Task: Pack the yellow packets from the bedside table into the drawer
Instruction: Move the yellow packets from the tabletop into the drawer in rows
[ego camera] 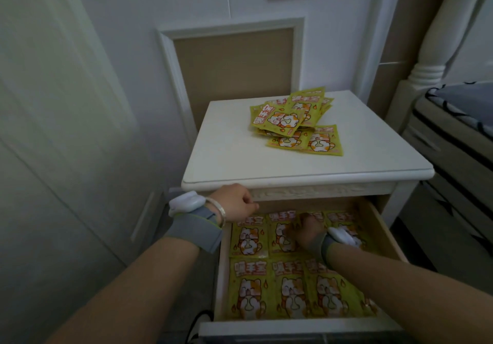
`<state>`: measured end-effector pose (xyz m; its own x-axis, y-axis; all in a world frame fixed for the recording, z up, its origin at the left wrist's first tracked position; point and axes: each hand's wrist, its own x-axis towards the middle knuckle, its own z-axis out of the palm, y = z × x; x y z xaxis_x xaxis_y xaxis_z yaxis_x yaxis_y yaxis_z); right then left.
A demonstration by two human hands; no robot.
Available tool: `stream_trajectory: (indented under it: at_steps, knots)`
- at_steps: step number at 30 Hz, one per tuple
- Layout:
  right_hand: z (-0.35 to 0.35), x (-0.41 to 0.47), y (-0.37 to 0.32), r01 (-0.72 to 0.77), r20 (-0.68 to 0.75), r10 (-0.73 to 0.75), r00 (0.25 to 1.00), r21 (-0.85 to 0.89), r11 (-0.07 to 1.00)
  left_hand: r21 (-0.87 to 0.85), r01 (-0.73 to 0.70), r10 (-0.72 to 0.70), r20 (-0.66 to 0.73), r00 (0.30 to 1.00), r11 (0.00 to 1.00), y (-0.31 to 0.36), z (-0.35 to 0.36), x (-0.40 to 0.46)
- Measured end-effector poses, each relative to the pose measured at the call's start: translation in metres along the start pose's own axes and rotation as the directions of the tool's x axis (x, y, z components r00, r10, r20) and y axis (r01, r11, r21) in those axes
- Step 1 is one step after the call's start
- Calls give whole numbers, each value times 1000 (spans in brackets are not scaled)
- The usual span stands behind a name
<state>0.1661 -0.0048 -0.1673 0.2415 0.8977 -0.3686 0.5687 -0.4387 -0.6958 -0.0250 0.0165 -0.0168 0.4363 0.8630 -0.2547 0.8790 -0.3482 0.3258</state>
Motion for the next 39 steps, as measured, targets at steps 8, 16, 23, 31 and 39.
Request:
stream_trajectory:
  at_steps: [8,16,23,31,39]
  knots:
    - [-40,-33,-31,115,-46,-117,992,-58,992,-61,-21,21,-4,1000,998,11,-7,3]
    - [-109,-85,-74,410,55,-410,911,-4,912,-303,-79,29,-166,986,950,37,-26,2]
    - [-164,-72,-69,406,-492,-354,795,-2,914,-65,-231,195,-349,917,971,55,-16,28]
    - [-170,-40,-58,390,-336,-556,760,-450,804,138,-208,236,-233,943,968,70,-9,68]
    - [-167,-28,-66,361,-26,-479,877,-622,694,254,-156,204,-177,963,954,76,-7,71]
